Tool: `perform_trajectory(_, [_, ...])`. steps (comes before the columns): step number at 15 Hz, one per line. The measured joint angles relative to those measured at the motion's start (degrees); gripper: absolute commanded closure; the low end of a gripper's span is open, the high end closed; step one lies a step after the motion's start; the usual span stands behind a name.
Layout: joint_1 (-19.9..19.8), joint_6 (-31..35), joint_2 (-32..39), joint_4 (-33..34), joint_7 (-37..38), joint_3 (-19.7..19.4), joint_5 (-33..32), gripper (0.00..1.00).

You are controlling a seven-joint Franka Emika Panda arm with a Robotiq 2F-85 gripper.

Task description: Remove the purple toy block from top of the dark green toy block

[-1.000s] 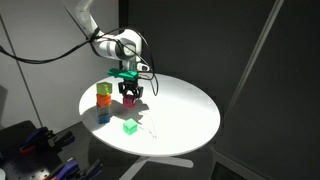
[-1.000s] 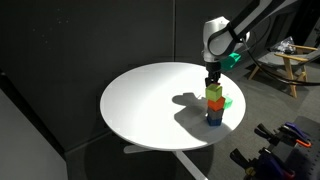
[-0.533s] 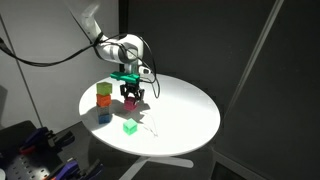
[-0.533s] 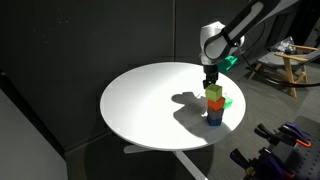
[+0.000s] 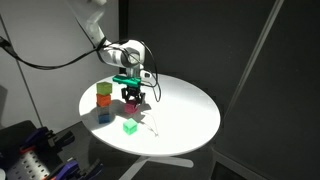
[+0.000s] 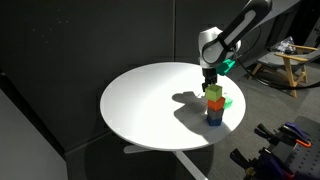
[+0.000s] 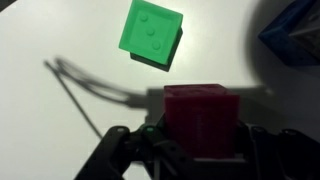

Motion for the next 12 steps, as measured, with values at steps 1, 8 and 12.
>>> perform_trajectory(1, [-0.06,0.00,0.52,0.33,0.00,-0.07,0.00,0.75])
perform_trajectory(8, [-0.36,0.00,3.00,2.23,0.00,-0.36,0.00,0.68])
perform_trajectory(12, [-0.36,0.00,3.51,2.74,0.00,-0.49,0.00,0.19])
